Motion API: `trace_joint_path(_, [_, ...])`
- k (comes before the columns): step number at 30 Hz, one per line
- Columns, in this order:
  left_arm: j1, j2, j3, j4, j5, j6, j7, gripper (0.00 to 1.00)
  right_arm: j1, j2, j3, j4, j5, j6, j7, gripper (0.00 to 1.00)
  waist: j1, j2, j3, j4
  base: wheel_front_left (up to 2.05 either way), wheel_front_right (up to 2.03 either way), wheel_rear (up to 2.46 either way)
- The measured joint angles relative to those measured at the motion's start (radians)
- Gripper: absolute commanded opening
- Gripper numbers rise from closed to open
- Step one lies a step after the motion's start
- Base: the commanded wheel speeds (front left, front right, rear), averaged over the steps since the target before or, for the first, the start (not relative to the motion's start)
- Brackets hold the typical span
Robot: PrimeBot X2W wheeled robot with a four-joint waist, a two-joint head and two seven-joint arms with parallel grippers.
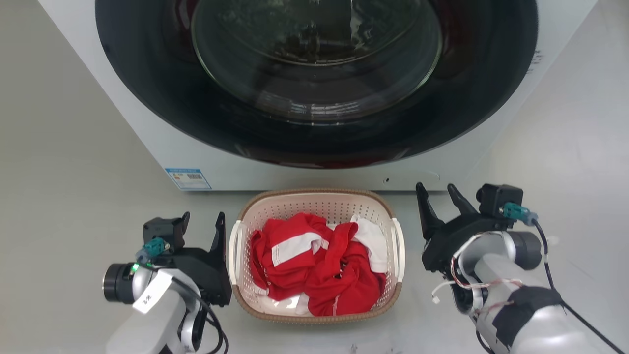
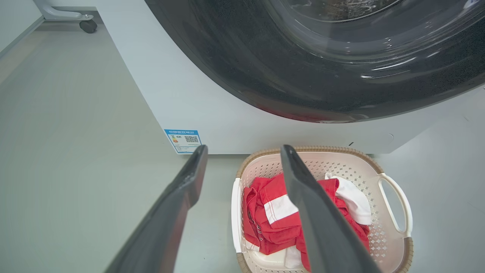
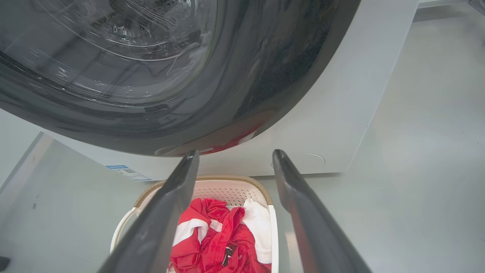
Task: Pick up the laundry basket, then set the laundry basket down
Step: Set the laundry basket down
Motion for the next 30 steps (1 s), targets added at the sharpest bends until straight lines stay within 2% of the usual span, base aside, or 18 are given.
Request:
trace_joint_path(8, [0.175, 0.049, 0.092, -0.149, 0.071, 0.009, 0.000, 1.00, 0.145, -0.029, -0.075, -0.151, -0.081, -0.022, 0.000, 1.00, 0.0000, 0.0001, -0.092, -0.010, 0.00, 0.00, 0.00])
trace_joint_path(17, [0.365, 0.055, 0.246, -0.312, 0.194, 0.009, 0.000, 1.00, 0.325, -0.064, -0.152, -0.351, -0.181, -0.039, 0.000, 1.00, 0.0000, 0.0001, -0.173, -0.023, 0.00, 0.00, 0.00])
trace_joint_path(23, [0.468, 0.038, 0.344, -0.429, 0.290, 0.009, 0.000, 1.00, 0.417, -0.076, -0.211, -0.483, -0.253, -0.047, 0.000, 1.00, 0.0002, 0.0001, -0.194, -0.033, 0.00, 0.00, 0.00])
trace_joint_path(30, [0.584, -0.011, 0.436, -0.551, 0.390, 0.009, 0.000, 1.00, 0.526, -0.076, -0.273, -0.606, -0.330, -0.048, -0.002, 1.00, 0.0001, 0.0001, -0.218, -0.044, 0.00, 0.00, 0.00])
